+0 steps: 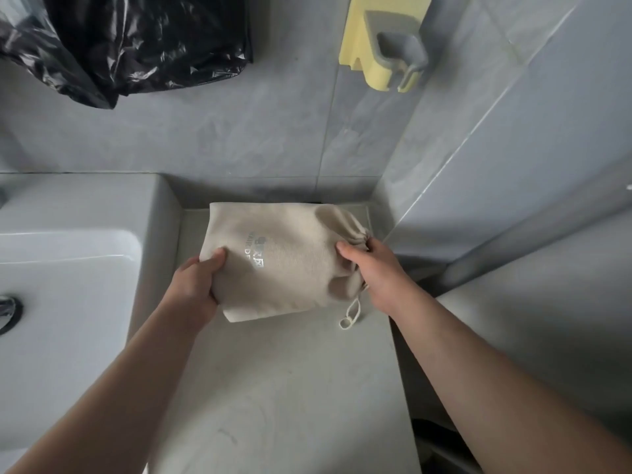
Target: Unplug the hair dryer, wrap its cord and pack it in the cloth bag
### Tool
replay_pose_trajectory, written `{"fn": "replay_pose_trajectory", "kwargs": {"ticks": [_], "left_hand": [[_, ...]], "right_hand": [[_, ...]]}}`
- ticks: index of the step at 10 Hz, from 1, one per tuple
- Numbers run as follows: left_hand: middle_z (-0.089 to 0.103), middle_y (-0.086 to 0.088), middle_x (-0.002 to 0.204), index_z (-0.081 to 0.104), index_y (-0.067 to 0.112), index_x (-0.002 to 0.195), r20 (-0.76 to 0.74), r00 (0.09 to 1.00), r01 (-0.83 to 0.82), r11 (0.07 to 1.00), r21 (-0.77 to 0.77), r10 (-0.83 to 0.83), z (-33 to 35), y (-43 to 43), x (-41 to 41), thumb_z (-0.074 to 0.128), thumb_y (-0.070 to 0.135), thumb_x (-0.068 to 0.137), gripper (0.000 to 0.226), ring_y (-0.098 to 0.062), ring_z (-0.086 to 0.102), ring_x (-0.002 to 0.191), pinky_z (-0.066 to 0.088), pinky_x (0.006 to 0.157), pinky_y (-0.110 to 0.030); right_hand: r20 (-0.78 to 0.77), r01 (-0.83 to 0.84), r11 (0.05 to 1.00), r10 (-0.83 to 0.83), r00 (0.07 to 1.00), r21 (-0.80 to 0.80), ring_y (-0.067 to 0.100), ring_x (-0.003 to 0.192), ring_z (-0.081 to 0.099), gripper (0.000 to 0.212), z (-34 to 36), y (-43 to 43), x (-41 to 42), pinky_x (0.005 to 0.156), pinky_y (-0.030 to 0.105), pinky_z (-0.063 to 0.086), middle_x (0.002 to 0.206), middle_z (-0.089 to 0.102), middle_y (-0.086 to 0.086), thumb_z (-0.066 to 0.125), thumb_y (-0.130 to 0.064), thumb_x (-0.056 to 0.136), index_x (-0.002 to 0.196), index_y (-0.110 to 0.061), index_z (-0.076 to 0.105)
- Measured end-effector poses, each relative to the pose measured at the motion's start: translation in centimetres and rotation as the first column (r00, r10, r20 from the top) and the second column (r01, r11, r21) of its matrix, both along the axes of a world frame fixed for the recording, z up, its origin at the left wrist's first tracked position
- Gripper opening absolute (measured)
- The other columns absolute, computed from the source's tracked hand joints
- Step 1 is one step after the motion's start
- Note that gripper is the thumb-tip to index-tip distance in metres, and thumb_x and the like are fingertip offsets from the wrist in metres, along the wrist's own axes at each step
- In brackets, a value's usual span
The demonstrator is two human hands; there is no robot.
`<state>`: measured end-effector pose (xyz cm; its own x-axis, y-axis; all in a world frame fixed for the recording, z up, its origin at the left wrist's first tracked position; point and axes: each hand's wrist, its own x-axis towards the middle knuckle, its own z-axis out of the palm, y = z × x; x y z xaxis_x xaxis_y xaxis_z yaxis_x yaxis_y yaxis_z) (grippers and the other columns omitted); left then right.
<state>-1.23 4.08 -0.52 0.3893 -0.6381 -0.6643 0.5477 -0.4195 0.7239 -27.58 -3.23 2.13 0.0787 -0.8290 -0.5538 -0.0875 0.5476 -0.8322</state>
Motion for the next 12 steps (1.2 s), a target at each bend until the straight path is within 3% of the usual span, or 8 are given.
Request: {"fn": "replay_pose_trajectory", "kwargs": {"ticks": [5, 6, 7, 8, 9, 10, 11, 12], "left_hand": [[0.072, -0.013, 0.111, 0.056, 0.008, 0.128, 0.049, 0.998, 0.03, 0.991, 0.129, -0.037, -3.6, -6.7, 3.2, 0.063, 0.028, 0.096, 0.039, -0.024, 0.073, 0.081, 0.059, 0.056, -0.047], [0.07, -0.012, 0.115, 0.056, 0.014, 0.126, 0.103, 0.99, 0.083, 0.986, 0.146, -0.098, -3.9, -6.9, 3.6, 0.063, 0.033, 0.095, 0.037, -0.03, 0.07, 0.089, 0.056, 0.068, -0.064], [0.071, -0.014, 0.113, 0.061, 0.014, 0.121, 0.204, 0.971, 0.098, 0.987, 0.124, -0.122, -3.9, -7.1, 4.3, 0.069, 0.037, 0.088, 0.04, -0.028, 0.07, 0.087, 0.057, 0.081, -0.058], [0.071, -0.008, 0.114, 0.066, 0.015, 0.117, 0.448, 0.859, 0.17, 0.964, 0.204, -0.247, -3.3, -7.0, 4.6, 0.073, 0.048, 0.074, 0.055, -0.026, 0.069, 0.097, 0.057, 0.087, -0.042], [0.058, -0.004, 0.132, 0.05, 0.014, 0.142, 0.591, 0.732, 0.184, 0.934, 0.306, -0.338, -3.1, -6.7, 4.5, 0.067, 0.032, 0.088, 0.059, -0.024, 0.057, 0.117, 0.042, 0.088, -0.029], [0.054, -0.011, 0.143, 0.047, 0.012, 0.145, 0.666, 0.607, 0.251, 0.9, 0.357, -0.434, -3.0, -6.3, 4.8, 0.064, 0.03, 0.09, 0.06, -0.028, 0.052, 0.128, 0.041, 0.098, -0.033], [0.059, -0.01, 0.137, 0.056, 0.011, 0.138, 0.707, 0.475, 0.341, 0.851, 0.401, -0.524, -2.1, -5.8, 5.2, 0.062, 0.03, 0.091, 0.051, -0.028, 0.054, 0.124, 0.04, 0.099, -0.034], [0.062, -0.008, 0.13, 0.06, 0.013, 0.133, 0.723, 0.41, 0.373, 0.825, 0.424, -0.556, -1.3, -5.6, 5.4, 0.061, 0.031, 0.091, 0.046, -0.027, 0.057, 0.118, 0.039, 0.089, -0.03]], "right_hand": [[-0.049, -0.067, 0.998, 0.067, 0.997, -0.003, 0.015, 0.095, 0.071, 0.025, -4.9, -7.3, 4.4, 0.094, 0.039, 0.055, 0.1, 0.076, -0.001, 0.08, -0.025, 0.075, 0.098, -0.023, 0.069], [-0.052, -0.071, 0.997, 0.072, 0.996, 0.014, 0.015, 0.096, 0.071, 0.034, -5.4, -7.3, 4.5, 0.092, 0.035, 0.055, 0.105, 0.075, 0.0, 0.079, -0.025, 0.078, 0.109, -0.019, 0.068], [-0.093, -0.083, 0.997, 0.083, 0.992, 0.003, 0.014, 0.096, 0.07, 0.036, -5.4, -7.4, 4.6, 0.09, 0.034, 0.055, 0.104, 0.075, -0.002, 0.08, -0.031, 0.076, 0.108, -0.021, 0.068], [-0.147, -0.111, 0.994, 0.109, 0.983, -0.004, 0.011, 0.094, 0.068, 0.035, -5.0, -7.3, 4.7, 0.077, 0.025, 0.053, 0.104, 0.072, -0.004, 0.079, -0.035, 0.077, 0.107, -0.023, 0.065], [-0.217, -0.146, 0.989, 0.143, 0.966, 0.0, 0.012, 0.097, 0.066, 0.048, -4.5, -6.8, 4.9, 0.08, 0.028, 0.052, 0.108, 0.069, -0.005, 0.077, -0.043, 0.078, 0.117, -0.022, 0.06], [-0.3, -0.17, 0.985, 0.152, 0.942, -0.034, 0.014, 0.099, 0.064, 0.055, -4.4, -6.3, 4.9, 0.082, 0.028, 0.049, 0.111, 0.067, -0.005, 0.073, -0.05, 0.077, 0.121, -0.02, 0.058], [-0.446, -0.257, 0.966, 0.217, 0.869, -0.03, 0.017, 0.101, 0.063, 0.056, -3.8, -5.8, 4.6, 0.081, 0.03, 0.048, 0.111, 0.066, -0.004, 0.068, -0.05, 0.077, 0.122, -0.019, 0.055], [-0.646, -0.428, 0.903, 0.307, 0.699, -0.034, 0.022, 0.104, 0.061, 0.053, -2.1, -5.5, 4.0, 0.076, 0.031, 0.046, 0.117, 0.062, 0.0, 0.062, -0.043, 0.08, 0.126, -0.018, 0.05]]}}
